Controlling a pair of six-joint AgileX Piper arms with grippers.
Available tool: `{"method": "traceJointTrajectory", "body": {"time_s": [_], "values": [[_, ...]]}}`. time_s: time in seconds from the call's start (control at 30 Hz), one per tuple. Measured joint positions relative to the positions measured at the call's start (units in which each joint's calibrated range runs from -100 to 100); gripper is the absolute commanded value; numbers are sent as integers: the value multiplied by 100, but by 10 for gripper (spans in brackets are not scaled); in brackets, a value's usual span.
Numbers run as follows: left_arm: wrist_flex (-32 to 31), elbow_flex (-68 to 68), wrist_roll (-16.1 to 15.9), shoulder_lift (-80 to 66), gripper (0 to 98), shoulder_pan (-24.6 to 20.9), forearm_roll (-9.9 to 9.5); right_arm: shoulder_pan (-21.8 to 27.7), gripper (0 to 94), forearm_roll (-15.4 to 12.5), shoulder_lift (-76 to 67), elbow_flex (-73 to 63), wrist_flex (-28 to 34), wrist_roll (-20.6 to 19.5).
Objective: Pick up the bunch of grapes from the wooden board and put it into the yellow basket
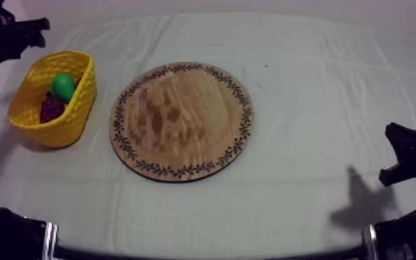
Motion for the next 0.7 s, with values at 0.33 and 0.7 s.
{"method": "traceJointTrajectory", "body": {"time_s": [0.33,0.7], "values": [[-861,866,-701,-1811,134,-284,489,0,4,0,0,0,0,0],[-1351,2398,-841,-3955,71,-331,580,0,4,0,0,0,0,0]]}}
